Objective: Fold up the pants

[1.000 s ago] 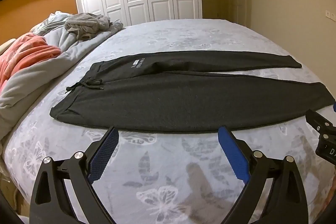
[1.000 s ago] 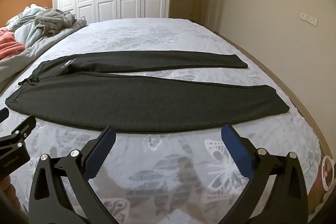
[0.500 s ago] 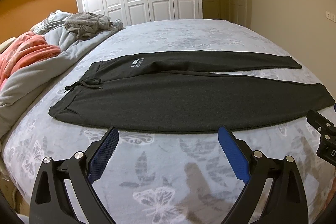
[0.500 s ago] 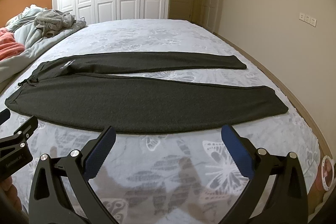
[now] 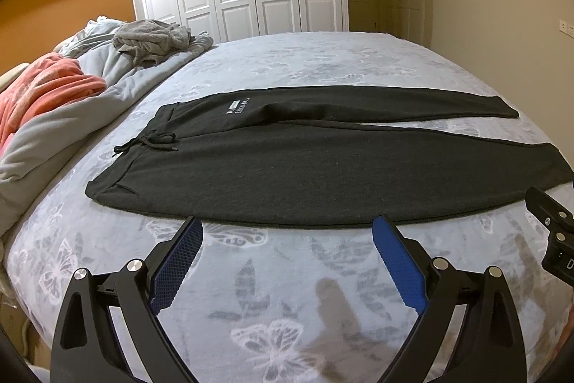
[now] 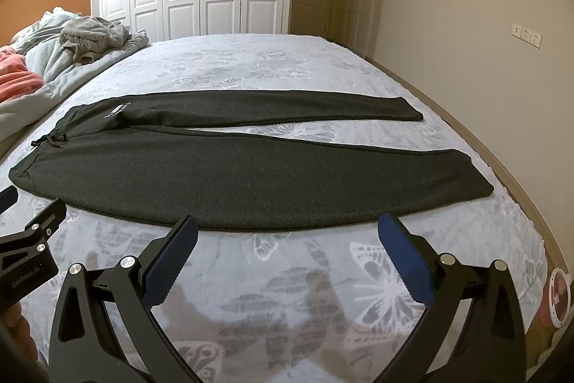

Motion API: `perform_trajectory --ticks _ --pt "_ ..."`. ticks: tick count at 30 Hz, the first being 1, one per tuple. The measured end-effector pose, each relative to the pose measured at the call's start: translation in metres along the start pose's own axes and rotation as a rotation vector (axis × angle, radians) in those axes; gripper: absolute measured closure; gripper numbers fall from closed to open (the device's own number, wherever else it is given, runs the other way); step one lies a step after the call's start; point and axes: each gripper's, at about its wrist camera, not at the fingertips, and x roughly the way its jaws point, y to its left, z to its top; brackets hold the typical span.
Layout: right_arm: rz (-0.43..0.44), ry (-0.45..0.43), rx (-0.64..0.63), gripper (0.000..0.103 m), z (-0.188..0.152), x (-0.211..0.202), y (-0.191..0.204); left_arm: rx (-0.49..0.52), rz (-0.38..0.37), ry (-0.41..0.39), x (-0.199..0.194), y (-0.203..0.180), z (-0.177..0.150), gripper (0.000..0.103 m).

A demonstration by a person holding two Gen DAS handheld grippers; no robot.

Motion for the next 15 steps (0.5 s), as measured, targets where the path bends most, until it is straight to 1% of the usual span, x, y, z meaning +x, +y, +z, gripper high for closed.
perform_trajectory --ticks 15 --pt "-0.003 -0.003 0.001 0.005 -0.0002 0.0009 0.0016 0.002 0.007 -0.002 -0.0003 0.0009 0.0003 0.009"
